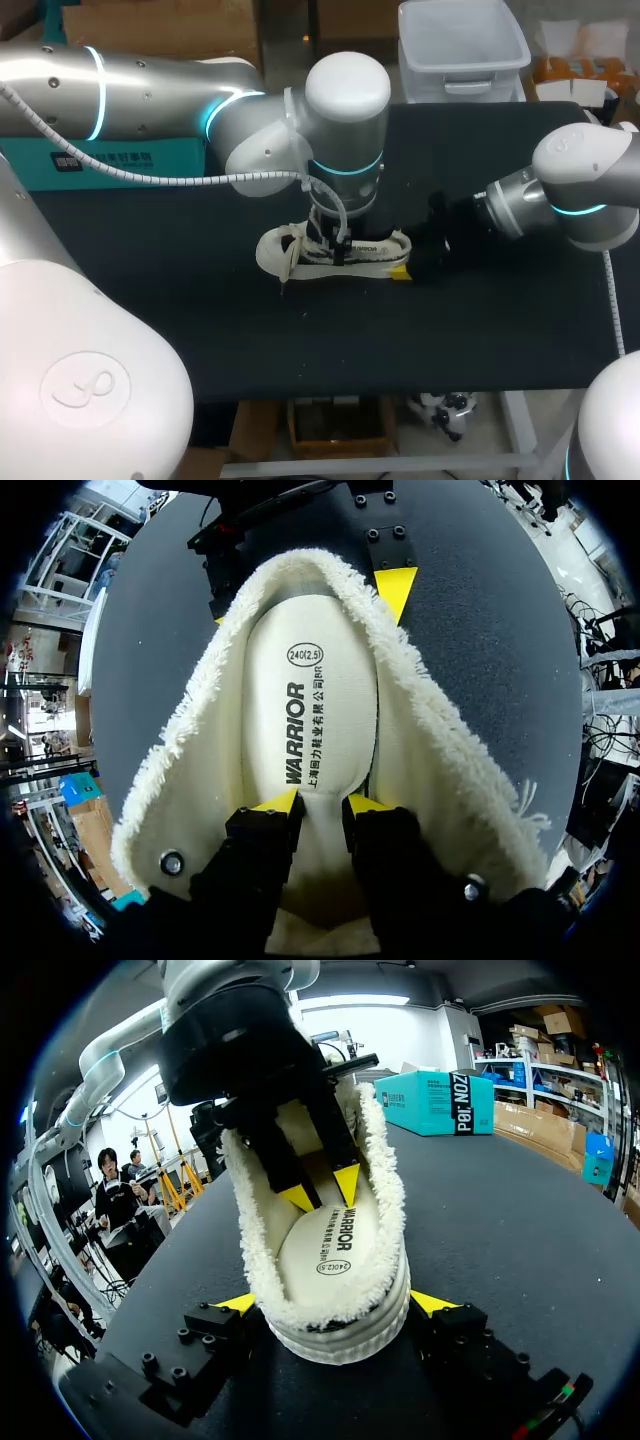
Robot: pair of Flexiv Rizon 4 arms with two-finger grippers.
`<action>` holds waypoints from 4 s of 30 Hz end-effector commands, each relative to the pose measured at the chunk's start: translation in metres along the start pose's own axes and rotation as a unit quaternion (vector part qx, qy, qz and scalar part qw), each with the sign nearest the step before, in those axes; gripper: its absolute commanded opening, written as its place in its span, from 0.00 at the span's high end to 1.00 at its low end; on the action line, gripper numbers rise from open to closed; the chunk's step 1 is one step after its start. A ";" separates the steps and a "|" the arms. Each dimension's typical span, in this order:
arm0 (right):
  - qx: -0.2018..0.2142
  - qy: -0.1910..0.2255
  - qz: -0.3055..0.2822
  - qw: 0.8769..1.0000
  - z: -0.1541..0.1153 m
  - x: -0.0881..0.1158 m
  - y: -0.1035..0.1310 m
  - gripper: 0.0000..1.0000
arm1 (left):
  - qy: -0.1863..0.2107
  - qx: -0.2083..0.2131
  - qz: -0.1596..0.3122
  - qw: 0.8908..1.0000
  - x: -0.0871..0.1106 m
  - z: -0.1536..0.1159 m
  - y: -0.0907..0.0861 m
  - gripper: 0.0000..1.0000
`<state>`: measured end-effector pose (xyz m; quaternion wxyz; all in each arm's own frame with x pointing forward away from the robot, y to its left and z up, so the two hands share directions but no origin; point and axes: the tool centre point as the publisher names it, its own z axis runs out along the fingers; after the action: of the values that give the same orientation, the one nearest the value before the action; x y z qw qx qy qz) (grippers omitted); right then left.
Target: Open the shoe tongue, take the insole out of the shoe, put the insole back into the shoe, and pack the shoe into the shoebox
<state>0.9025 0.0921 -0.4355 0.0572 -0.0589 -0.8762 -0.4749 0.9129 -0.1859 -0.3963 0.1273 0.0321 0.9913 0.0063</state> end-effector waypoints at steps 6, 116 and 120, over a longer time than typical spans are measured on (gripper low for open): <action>-0.002 0.004 -0.001 1.000 0.008 0.000 -0.011 1.00 | -0.020 0.002 0.004 1.000 -0.026 0.118 -0.011 0.80; -0.002 0.004 -0.001 1.000 0.008 0.000 -0.011 1.00 | 0.107 0.331 0.017 0.937 -0.011 -0.136 -0.039 1.00; -0.002 0.004 -0.001 1.000 0.008 0.000 -0.011 1.00 | 0.110 0.358 0.032 0.927 -0.005 -0.153 -0.039 1.00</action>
<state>0.9019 0.0907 -0.4353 0.0593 -0.0562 -0.8758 -0.4757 0.8837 -0.2365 -0.2552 -0.0059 0.1033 0.9385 -0.3293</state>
